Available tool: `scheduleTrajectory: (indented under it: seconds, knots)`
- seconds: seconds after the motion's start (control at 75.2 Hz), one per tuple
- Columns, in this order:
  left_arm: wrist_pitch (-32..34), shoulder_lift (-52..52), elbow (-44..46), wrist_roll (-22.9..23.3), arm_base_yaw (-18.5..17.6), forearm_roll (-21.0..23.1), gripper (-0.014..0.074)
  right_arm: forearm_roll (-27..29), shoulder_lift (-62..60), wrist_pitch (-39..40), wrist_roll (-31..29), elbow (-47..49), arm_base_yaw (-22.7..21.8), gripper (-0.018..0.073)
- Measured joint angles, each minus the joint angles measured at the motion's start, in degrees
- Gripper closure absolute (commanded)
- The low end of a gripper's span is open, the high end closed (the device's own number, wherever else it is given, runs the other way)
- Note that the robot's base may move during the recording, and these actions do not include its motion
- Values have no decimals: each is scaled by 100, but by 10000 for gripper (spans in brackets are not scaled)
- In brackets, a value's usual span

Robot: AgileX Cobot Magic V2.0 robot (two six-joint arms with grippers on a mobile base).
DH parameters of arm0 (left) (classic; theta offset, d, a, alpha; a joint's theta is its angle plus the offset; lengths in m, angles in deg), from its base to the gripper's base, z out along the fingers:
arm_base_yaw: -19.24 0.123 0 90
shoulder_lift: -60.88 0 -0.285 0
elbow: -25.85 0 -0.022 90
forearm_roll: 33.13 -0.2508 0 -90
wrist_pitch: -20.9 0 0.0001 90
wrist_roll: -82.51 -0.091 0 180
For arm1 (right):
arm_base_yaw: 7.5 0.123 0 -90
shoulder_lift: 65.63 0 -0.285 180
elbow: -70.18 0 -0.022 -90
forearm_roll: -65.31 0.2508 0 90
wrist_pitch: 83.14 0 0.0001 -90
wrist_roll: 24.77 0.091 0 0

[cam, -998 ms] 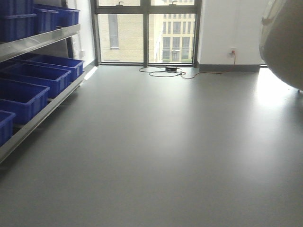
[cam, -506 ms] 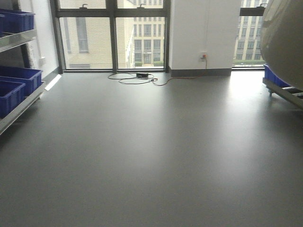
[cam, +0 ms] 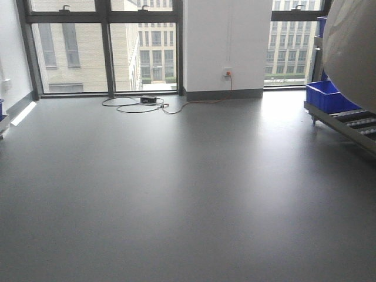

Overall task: Move white bin to right shelf second layer
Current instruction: 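Approach the roller-conveyor shelf and stop in front of it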

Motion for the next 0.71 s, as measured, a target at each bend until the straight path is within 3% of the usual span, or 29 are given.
scheduleTrajectory:
  seconds: [0.705]
  knots:
    - [0,0,0,0,0,0,512,0,0,0,0,0,0,503]
